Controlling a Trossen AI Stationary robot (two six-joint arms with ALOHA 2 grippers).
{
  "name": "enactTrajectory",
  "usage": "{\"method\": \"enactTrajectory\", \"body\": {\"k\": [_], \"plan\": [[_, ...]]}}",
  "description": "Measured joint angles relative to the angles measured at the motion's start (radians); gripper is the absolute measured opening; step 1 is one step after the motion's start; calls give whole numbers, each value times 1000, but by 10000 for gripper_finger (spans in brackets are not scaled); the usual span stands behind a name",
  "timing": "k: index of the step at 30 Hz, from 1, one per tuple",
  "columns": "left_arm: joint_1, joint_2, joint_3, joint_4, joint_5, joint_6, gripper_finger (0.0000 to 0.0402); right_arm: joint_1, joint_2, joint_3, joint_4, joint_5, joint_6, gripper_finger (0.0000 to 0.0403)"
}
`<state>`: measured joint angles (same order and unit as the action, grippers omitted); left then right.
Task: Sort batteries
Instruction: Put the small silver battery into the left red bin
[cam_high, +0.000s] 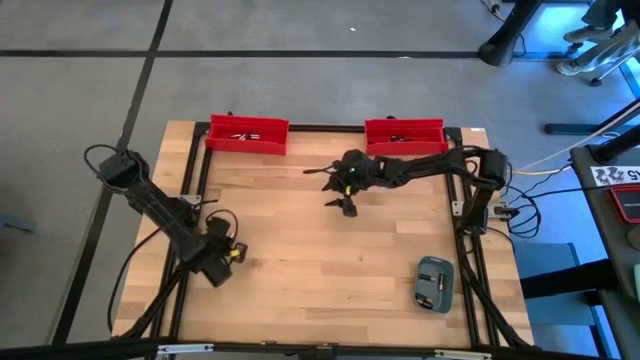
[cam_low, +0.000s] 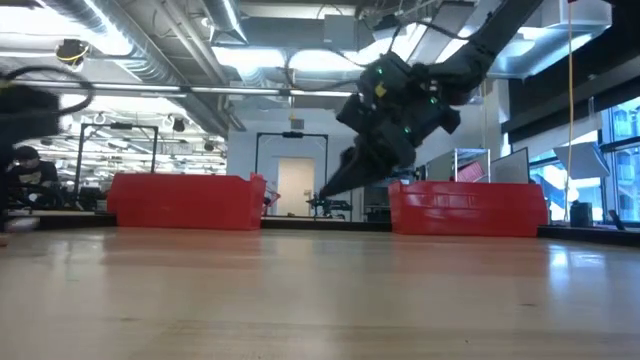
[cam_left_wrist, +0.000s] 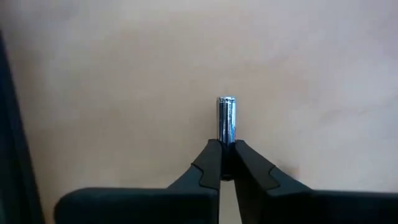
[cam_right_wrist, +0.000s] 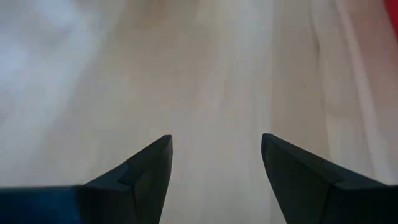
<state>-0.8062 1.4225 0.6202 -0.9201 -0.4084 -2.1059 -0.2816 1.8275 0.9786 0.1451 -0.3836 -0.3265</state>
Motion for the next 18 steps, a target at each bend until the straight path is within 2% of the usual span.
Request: {"method": "enactTrajectory", "body": {"k": [4,8,11,14,18], "plan": [[142,-39,52,-4,-95,144,9,-45,9,-63,74,1,-7,247],[350,-102,103,-1,-129,429,9,-77,11,-112,217,2,15,247],[538,-161,130,63,-141,711,7,-88,11,-126,298,1,31,247],[736,-207,148,229,-144,1061,7,-88,11,-126,341,1,32,247],[978,-231,186,482,-62,1487,7,-86,11,-126,352,1,37,247]]}}
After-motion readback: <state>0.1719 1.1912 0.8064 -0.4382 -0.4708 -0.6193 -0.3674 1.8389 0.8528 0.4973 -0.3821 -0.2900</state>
